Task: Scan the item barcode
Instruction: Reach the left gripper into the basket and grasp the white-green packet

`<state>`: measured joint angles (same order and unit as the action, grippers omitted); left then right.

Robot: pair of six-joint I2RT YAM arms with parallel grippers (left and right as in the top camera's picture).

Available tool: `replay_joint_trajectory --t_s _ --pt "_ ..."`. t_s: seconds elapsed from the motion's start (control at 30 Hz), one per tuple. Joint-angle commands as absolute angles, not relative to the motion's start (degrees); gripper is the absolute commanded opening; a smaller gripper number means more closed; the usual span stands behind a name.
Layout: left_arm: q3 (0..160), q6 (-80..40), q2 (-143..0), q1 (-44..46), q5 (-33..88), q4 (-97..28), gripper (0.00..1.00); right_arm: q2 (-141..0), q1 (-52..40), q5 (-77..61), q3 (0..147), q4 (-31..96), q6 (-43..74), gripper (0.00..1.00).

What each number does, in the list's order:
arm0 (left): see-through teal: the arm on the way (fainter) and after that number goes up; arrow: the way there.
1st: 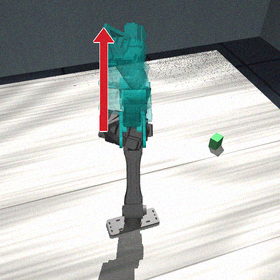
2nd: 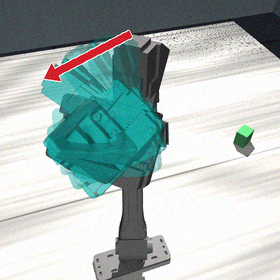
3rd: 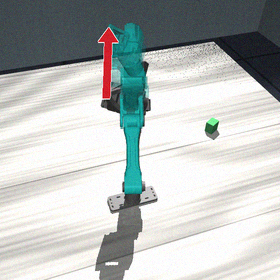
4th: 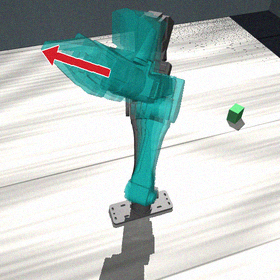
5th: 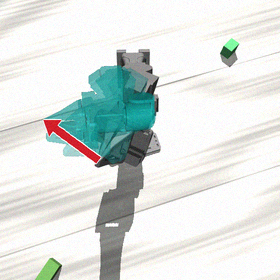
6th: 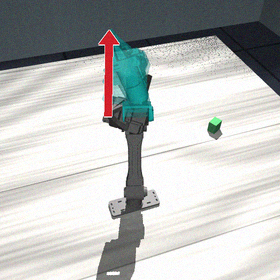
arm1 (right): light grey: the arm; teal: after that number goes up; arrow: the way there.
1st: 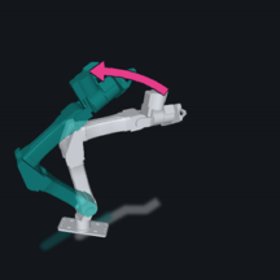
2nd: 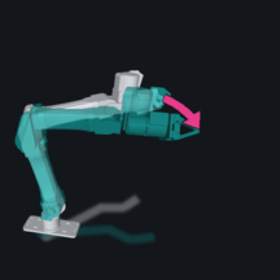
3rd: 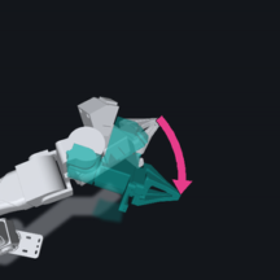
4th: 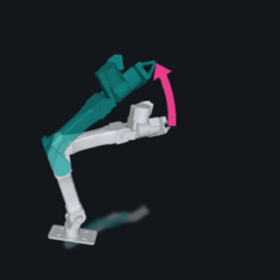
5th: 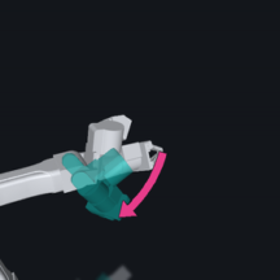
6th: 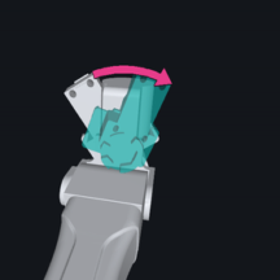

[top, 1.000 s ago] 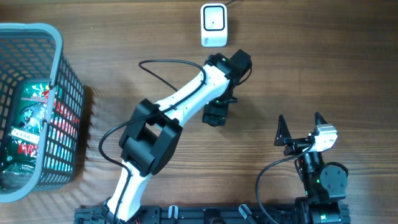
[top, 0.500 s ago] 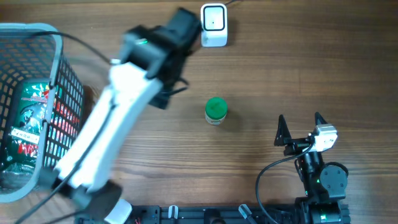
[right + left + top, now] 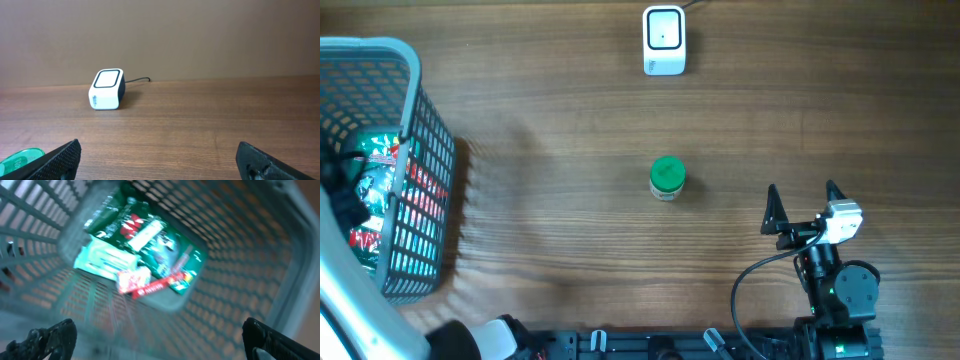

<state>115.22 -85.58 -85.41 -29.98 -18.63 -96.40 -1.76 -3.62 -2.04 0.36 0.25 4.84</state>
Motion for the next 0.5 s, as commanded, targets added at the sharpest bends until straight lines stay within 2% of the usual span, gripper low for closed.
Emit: replay_joint_trajectory --t_s 0.0,0.17,0.37,0.47 --pt "111.22 -80.09 -90.35 -37.95 -14.13 -96.38 1.00 -1.67 -3.90 -1.50 0.49 0.14 4.51 1.00" --pt "99.79 -74.78 -93.97 -42.37 -14.15 -86.85 1.00 -1.67 -3.90 -1.50 0.49 0.14 4.51 1.00" --pt "86.83 -55.33 -97.54 -42.57 -15.31 -64.55 1.00 -1.67 -3.90 -1.50 0.49 0.14 4.51 1.00" --pt "83.42 -51.18 -100.16 -42.57 -18.68 -60.58 1.00 -1.67 -3.90 -1.50 0.49 0.14 4.51 1.00"
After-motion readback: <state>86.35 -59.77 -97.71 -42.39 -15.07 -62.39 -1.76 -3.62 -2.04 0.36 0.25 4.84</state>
